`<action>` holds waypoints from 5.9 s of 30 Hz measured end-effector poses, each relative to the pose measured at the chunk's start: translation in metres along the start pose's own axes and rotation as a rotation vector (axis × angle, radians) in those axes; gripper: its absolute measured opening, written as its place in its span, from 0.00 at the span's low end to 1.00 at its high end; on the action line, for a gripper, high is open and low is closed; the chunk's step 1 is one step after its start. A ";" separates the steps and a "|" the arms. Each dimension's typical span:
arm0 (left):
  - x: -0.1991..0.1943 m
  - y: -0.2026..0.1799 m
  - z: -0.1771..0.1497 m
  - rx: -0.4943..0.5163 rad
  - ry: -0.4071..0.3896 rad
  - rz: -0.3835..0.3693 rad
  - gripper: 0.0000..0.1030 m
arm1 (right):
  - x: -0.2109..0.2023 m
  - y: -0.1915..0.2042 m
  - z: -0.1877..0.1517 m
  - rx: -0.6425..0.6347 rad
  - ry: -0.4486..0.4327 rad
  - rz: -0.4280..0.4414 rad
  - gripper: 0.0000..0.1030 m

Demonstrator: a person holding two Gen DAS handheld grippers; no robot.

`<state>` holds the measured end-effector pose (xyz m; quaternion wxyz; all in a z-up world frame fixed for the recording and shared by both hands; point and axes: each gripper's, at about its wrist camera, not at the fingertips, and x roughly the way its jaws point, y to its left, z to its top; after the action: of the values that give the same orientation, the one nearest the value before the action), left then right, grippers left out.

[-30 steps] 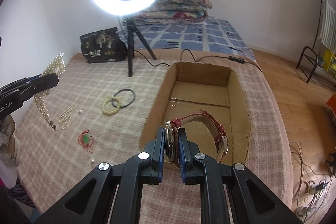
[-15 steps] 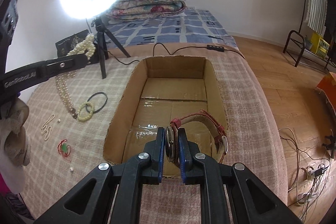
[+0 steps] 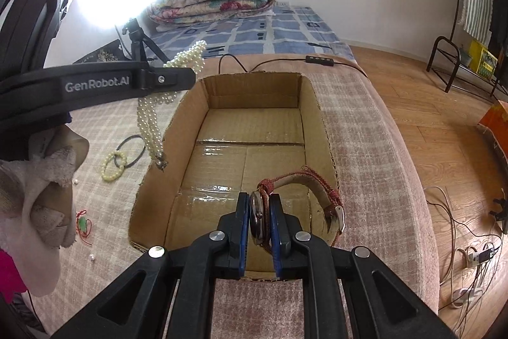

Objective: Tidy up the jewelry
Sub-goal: 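Carry both items over the cardboard box and open both tools, then move both tools back to the blanket toward remaining jewelry, then grasp short pearl strand with left tool while right tool grasps jade pendant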

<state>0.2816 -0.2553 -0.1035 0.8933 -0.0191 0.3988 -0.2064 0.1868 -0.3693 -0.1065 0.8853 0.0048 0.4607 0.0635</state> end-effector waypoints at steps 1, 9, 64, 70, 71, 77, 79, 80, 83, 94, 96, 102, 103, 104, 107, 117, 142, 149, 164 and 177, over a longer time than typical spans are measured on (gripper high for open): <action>0.001 -0.001 0.001 0.002 -0.001 0.002 0.13 | 0.000 0.000 0.000 -0.001 0.001 -0.002 0.10; -0.004 0.001 0.007 -0.003 -0.048 0.038 0.49 | -0.008 0.001 0.003 -0.004 -0.043 -0.037 0.39; -0.254 0.217 -0.096 -0.118 -0.178 0.277 0.51 | -0.098 0.145 -0.039 -0.127 -0.255 0.148 0.85; -0.231 0.240 -0.126 -0.153 -0.076 0.276 0.59 | -0.072 0.168 -0.042 -0.182 -0.204 0.205 0.85; -0.226 0.243 -0.132 -0.156 -0.060 0.268 0.67 | -0.066 0.172 -0.043 -0.195 -0.191 0.214 0.85; -0.194 0.238 -0.165 -0.101 0.052 0.239 0.75 | -0.028 0.198 -0.054 -0.302 -0.095 0.265 0.94; -0.183 0.237 -0.174 -0.104 0.081 0.224 0.75 | -0.016 0.206 -0.057 -0.335 -0.071 0.274 0.95; -0.178 0.238 -0.178 -0.107 0.096 0.220 0.76 | -0.010 0.210 -0.058 -0.350 -0.059 0.282 0.95; -0.163 0.241 -0.187 -0.115 0.125 0.221 0.76 | 0.006 0.219 -0.058 -0.386 -0.027 0.305 0.95; -0.122 0.248 -0.201 -0.074 0.176 0.267 0.76 | 0.048 0.243 -0.063 -0.487 0.042 0.321 0.95; -0.117 0.249 -0.202 -0.078 0.184 0.262 0.76 | 0.052 0.244 -0.062 -0.481 0.044 0.328 0.95; -0.103 0.247 -0.203 -0.055 0.200 0.268 0.76 | 0.062 0.242 -0.062 -0.469 0.055 0.324 0.95; -0.101 0.247 -0.202 -0.051 0.203 0.272 0.76 | 0.063 0.241 -0.062 -0.464 0.058 0.327 0.95; -0.100 0.247 -0.202 -0.046 0.200 0.276 0.76 | 0.064 0.241 -0.061 -0.461 0.059 0.326 0.95; -0.097 0.245 -0.202 -0.024 0.185 0.289 0.76 | 0.067 0.242 -0.062 -0.463 0.059 0.326 0.95; -0.087 0.250 -0.205 -0.011 0.136 0.347 0.92 | 0.075 0.249 -0.063 -0.498 0.052 0.326 0.95; -0.097 0.250 -0.209 -0.072 0.146 0.297 0.49 | 0.082 0.248 -0.065 -0.488 0.082 0.360 0.46; -0.099 0.247 -0.207 -0.093 0.153 0.263 0.13 | 0.079 0.250 -0.066 -0.493 0.089 0.359 0.27; -0.121 0.254 -0.198 -0.225 0.086 0.208 0.06 | 0.068 0.245 -0.064 -0.441 0.069 0.383 0.15; -0.163 0.242 -0.178 -0.205 0.014 0.188 0.05 | 0.031 0.244 -0.053 -0.432 0.009 0.365 0.15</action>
<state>0.1416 0.0512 -0.1581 0.8992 -0.0712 0.4241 -0.0801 0.1348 -0.1267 -0.1457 0.8377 -0.1013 0.4319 0.3187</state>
